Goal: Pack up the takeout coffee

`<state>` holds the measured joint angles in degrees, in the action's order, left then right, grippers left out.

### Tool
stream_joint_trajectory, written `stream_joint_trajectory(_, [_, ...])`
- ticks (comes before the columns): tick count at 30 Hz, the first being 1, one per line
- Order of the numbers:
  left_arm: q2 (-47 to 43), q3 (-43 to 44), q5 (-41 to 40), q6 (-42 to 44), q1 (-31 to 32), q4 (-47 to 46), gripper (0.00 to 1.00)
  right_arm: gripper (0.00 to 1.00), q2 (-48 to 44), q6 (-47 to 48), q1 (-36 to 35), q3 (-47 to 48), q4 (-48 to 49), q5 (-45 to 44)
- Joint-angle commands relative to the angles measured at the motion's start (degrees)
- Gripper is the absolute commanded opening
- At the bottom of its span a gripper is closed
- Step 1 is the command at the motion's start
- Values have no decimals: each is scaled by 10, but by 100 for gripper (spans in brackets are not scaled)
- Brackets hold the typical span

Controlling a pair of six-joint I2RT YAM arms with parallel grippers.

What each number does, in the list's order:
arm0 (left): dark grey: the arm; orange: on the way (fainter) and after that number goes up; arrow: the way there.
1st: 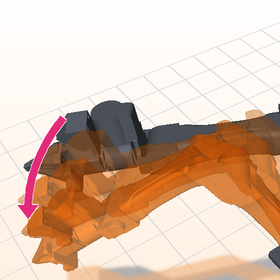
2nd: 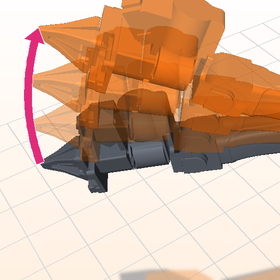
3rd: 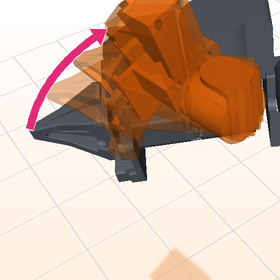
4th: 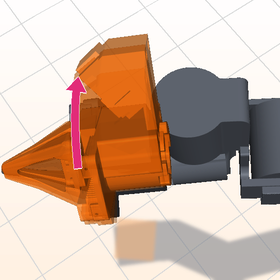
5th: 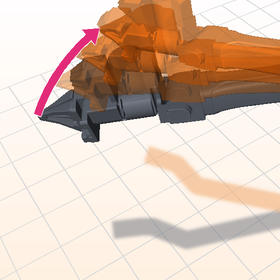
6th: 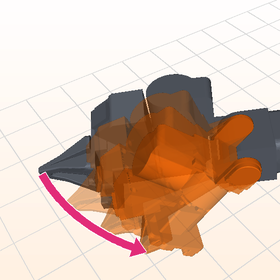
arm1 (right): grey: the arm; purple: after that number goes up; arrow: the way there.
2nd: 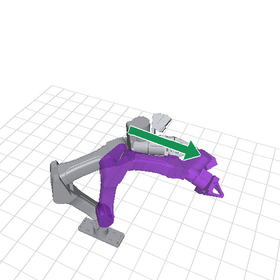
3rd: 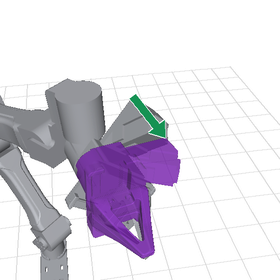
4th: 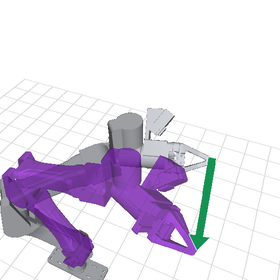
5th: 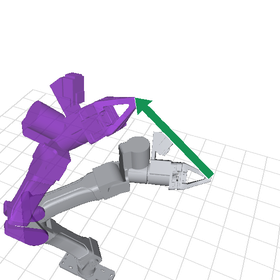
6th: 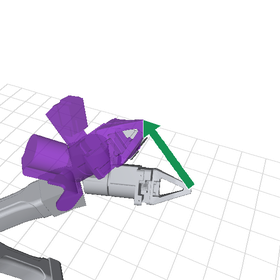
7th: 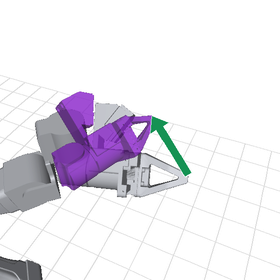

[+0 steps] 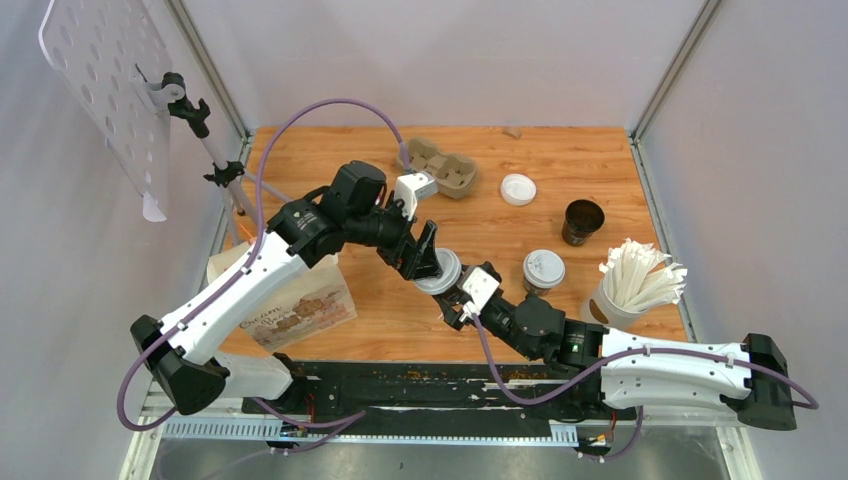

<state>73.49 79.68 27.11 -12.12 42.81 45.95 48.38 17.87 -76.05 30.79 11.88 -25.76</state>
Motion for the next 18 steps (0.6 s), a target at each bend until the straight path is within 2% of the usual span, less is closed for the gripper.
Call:
stream_joint_trajectory(1, [-1, 31, -26, 44, 11, -12, 100, 67, -7, 6, 0, 10, 14, -17])
stream_joint_trajectory(18, [1, 28, -11, 44, 30, -33, 100, 67, 0, -13, 0, 21, -17, -28])
